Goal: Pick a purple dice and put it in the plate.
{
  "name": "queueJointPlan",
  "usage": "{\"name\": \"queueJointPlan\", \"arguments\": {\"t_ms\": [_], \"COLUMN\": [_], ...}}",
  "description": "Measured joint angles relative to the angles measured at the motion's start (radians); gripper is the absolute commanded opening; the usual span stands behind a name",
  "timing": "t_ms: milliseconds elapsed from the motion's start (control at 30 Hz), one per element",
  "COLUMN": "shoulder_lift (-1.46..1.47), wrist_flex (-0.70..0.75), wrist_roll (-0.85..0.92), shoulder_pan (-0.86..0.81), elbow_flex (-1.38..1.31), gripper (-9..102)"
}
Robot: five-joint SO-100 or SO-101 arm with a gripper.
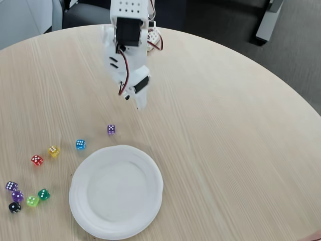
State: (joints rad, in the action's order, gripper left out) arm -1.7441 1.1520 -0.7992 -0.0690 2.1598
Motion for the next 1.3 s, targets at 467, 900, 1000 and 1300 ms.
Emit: {"name": "queueJointPlan", "arguments": {"t_ms": [467,900,1000,1300], "shoulder_lift": [0.043,0.046,0.052,0.173], "wrist_flex": [-0.037,-0.258,-0.261,-0.261], "wrist_roll": [0.028,0.035,0.038,0.025], "shoulder_pan": [0.008,0.002,-0.008,-0.003], "elbow_flex": [-0.009,-0.009,-0.009,-0.107], "gripper": [18,18,18,19]}}
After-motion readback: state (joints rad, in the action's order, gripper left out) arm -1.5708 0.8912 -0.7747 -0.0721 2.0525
